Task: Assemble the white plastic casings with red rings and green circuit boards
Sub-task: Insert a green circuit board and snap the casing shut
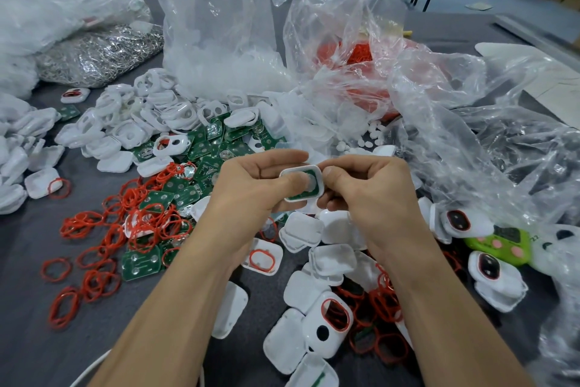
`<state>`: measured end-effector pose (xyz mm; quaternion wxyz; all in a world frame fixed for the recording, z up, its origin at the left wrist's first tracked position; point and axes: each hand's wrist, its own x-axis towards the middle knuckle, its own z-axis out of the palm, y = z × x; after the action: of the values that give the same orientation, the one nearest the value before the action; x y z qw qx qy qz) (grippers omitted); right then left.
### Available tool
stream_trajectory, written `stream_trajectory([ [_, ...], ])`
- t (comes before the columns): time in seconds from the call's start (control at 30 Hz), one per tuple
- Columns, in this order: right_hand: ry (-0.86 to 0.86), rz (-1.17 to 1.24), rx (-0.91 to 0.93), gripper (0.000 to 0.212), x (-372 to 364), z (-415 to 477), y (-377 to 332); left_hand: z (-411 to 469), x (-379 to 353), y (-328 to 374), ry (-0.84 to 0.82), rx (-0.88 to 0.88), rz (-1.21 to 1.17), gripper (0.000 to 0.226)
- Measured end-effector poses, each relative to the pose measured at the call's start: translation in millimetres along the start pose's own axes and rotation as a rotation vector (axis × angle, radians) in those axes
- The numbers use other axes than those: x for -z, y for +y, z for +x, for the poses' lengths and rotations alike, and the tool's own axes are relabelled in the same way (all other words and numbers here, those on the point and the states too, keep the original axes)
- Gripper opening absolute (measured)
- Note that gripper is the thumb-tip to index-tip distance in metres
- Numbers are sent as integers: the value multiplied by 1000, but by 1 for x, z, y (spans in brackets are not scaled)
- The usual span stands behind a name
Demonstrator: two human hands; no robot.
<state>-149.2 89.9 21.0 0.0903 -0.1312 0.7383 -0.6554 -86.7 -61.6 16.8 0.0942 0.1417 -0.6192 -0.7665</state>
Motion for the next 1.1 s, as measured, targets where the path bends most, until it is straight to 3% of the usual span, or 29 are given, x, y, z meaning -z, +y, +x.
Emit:
stream_trajectory([
  [0.4, 9, 26, -22, 24, 1, 1, 2, -2, 0, -1, 68, -157, 154, 21],
  [0.7, 40, -36, -7, 21, 0, 2, 5, -7, 0, -1, 133, -311, 657, 33],
  [1.1, 88, -141, -18, 21, 1, 3, 7, -2, 1, -3, 155, -286, 499, 31],
])
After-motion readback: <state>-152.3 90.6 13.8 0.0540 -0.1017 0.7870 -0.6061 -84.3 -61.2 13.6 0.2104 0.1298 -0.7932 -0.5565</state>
